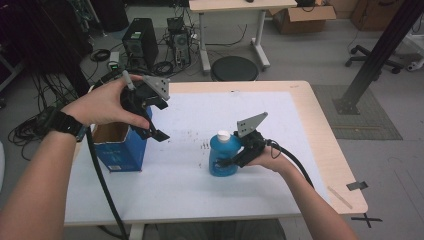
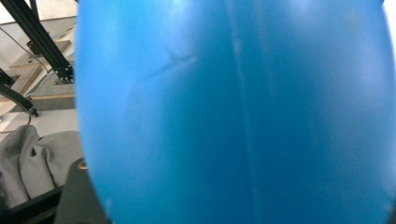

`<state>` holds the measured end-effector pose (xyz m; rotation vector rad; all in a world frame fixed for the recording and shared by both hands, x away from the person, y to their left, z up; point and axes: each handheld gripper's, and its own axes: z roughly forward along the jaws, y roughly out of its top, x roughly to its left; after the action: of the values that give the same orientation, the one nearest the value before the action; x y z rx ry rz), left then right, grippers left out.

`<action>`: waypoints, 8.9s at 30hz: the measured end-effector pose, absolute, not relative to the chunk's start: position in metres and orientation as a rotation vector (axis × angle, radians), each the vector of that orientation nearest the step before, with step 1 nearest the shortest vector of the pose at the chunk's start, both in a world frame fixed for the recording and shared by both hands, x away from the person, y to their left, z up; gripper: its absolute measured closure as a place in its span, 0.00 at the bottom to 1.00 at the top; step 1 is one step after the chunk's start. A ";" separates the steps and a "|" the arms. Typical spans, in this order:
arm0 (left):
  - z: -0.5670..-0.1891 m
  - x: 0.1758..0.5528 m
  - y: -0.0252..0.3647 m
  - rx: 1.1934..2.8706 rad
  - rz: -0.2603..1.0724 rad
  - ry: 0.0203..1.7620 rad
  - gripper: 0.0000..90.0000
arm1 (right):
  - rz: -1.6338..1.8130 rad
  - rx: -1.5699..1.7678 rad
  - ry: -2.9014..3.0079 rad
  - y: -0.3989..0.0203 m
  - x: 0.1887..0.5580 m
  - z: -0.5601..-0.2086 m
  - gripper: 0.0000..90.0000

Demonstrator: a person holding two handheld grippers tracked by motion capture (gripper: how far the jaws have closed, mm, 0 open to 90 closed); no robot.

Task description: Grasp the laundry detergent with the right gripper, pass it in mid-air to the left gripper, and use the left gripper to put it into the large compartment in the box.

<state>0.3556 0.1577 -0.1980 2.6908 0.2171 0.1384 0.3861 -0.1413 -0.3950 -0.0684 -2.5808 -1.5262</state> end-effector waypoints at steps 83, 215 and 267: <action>-0.167 0.351 0.111 2.741 0.206 0.119 0.04 | -1.372 0.177 -2.745 -0.048 0.384 -0.266 0.47; -0.094 0.391 0.258 2.109 0.374 1.943 0.42 | -0.377 -0.187 -3.125 -0.233 0.408 -0.279 0.08; -0.268 0.407 0.270 2.158 0.270 2.059 0.42 | -0.401 -0.236 -3.099 -0.242 0.408 -0.288 0.08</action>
<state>0.4070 0.2701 -0.2677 2.1575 2.0588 0.2700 0.4075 -0.2418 -0.2876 -0.2362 -3.0988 -0.4010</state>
